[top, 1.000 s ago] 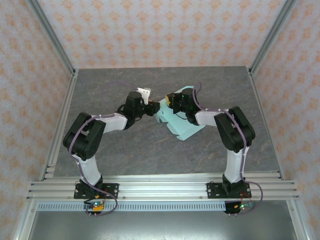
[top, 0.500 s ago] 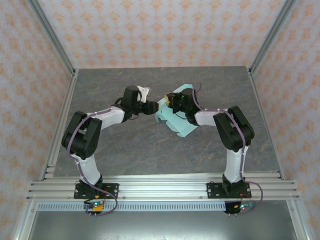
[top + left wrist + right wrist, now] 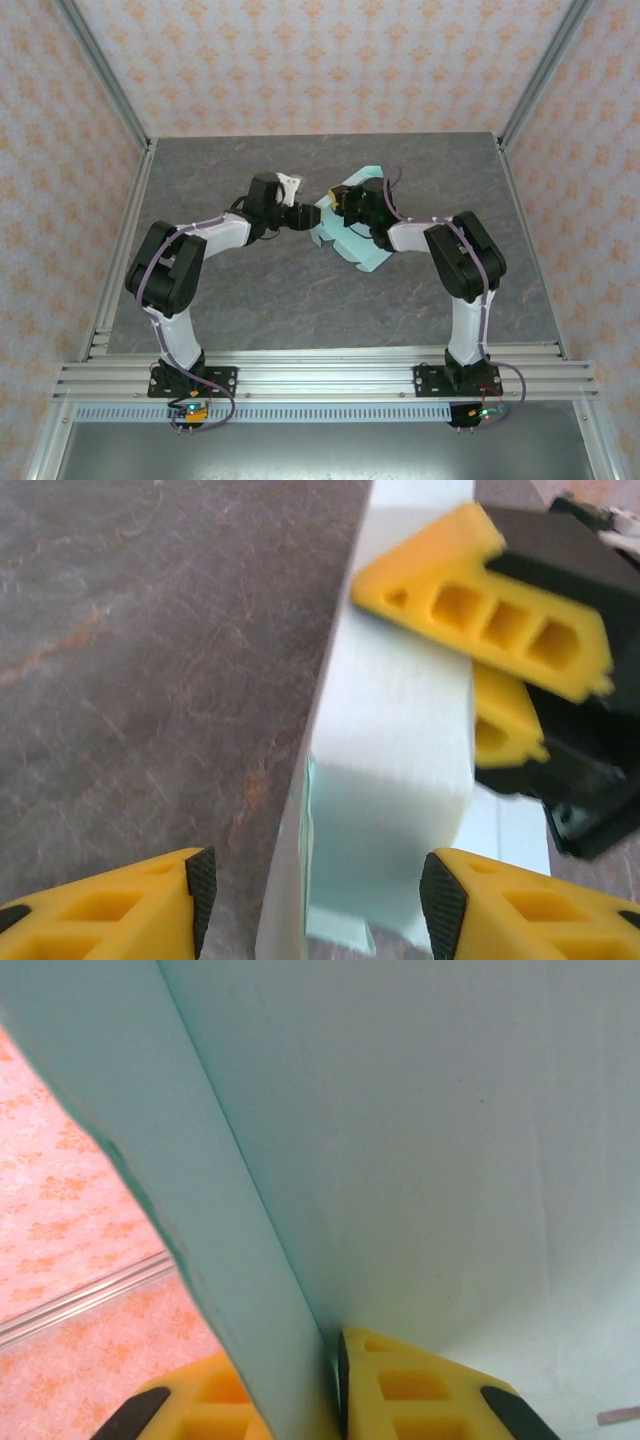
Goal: Fold the paper box
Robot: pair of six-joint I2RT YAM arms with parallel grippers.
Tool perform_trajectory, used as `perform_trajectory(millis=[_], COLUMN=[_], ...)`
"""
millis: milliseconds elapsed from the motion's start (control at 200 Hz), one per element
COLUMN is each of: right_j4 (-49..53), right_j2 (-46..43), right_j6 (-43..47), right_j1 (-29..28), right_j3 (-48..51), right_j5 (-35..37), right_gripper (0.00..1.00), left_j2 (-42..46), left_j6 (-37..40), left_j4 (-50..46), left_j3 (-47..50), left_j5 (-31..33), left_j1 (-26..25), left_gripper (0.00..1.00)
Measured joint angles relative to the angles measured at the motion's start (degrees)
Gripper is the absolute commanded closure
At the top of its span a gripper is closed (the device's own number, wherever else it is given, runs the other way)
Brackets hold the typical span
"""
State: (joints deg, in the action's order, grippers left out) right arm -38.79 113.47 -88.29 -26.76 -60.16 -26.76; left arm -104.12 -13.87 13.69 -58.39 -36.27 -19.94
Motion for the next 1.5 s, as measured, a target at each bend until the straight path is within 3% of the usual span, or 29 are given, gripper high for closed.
perform_trajectory(millis=[285, 641, 896, 1106, 1166, 1281, 1502], right_j4=[-5.1, -8.5, -10.6, -11.8, -11.8, -11.8, -11.9], right_j2=[0.6, 0.6, 0.6, 0.6, 0.6, 0.6, 0.8], right_j6=[-0.5, -1.0, -1.0, -1.0, -1.0, -0.8, -0.8], right_j1=[-0.1, -0.1, -0.2, -0.6, -0.7, -1.0, -1.2], right_j3=[0.0, 2.1, 3.6, 4.5, 4.5, 4.5, 4.6], right_j5=[0.7, 0.6, 0.3, 0.5, 0.5, 0.9, 2.9], right_gripper=[0.92, 0.92, 0.92, 0.92, 0.92, 0.92, 0.92], left_j2=[9.0, 17.0, 12.5, 6.6, 5.8, 4.1, 1.6], left_j6=[-2.5, 4.5, 7.1, 8.0, 8.0, 8.4, 8.4], left_j4=[14.9, 23.4, 27.3, 29.5, 29.7, 29.2, 28.3], left_j3=[18.5, 29.5, 28.0, 24.0, 23.1, 20.7, 18.3], left_j5=[2.5, 10.2, 11.2, 8.1, 7.6, 6.8, 6.7], left_j1=[-1.1, -0.1, 0.2, -1.1, -2.1, -3.4, -3.3], left_gripper=[0.33, 0.34, 0.39, 0.46, 0.51, 0.70, 0.70])
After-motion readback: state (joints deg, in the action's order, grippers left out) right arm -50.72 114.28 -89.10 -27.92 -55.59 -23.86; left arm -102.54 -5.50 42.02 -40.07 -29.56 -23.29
